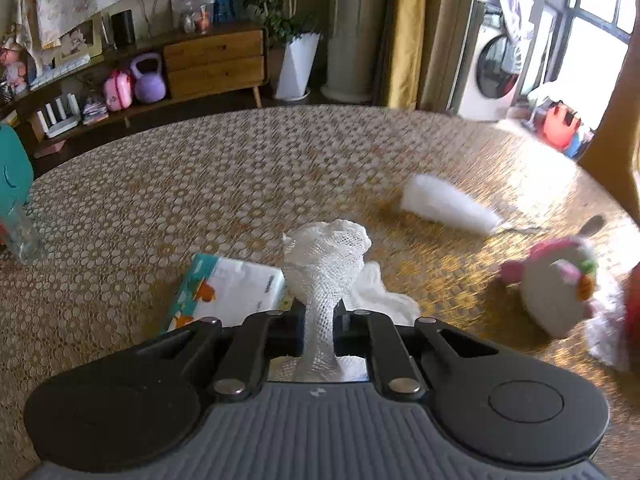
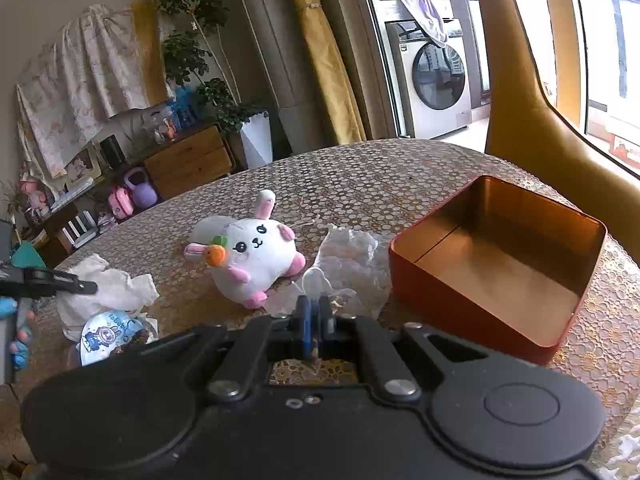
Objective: Organize soft objects
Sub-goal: 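Lift gauze cloth with left tool while right tool lifts the clear bag, then lower cloth into red tin box with left tool while right tool drops bag in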
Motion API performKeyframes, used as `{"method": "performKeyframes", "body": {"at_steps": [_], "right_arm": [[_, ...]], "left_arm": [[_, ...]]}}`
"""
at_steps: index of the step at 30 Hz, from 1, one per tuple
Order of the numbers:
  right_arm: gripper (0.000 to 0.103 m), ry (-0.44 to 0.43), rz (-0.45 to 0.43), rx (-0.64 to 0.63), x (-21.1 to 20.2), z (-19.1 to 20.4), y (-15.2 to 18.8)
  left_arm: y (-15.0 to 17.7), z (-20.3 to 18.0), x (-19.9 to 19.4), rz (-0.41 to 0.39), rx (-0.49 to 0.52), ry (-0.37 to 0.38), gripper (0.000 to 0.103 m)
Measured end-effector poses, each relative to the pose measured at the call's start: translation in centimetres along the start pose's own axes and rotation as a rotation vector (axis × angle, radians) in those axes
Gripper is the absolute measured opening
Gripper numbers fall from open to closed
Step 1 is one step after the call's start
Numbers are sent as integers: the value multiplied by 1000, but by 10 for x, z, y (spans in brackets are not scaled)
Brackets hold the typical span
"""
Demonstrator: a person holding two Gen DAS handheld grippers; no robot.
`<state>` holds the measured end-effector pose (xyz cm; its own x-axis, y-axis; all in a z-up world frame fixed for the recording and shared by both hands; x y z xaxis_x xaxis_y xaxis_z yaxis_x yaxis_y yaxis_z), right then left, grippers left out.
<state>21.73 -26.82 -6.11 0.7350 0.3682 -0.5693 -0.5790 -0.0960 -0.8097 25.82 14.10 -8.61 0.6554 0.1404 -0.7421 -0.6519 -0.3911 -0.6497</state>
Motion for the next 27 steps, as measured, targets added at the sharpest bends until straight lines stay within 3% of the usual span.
{"method": "performKeyframes", "body": {"at_steps": [11,19,27], "right_arm": [[3,6,-41,15,-16,-12,-13],[3,14,-67,46,-23,-24,-19],[3,45,-83,50,-28,-43,-26]], "left_arm": [[-17,-60,-62,-46,34,226,7],[-27,-116,-84,-11,34,376,7],[-41,-196,-113,-11,111,510,7]]}}
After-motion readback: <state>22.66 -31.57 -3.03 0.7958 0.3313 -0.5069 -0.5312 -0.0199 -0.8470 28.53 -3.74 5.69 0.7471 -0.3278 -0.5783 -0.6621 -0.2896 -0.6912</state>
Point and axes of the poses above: each gripper's, at about its wrist camera, not at the fingertips, and x roughly the way its jaws point, z to its left, y to its underside, the point moved 7 cm from there along x, roughly the way its jaws point, and after that the axes turned 9 degrees about -x, right-handed, at the moved point
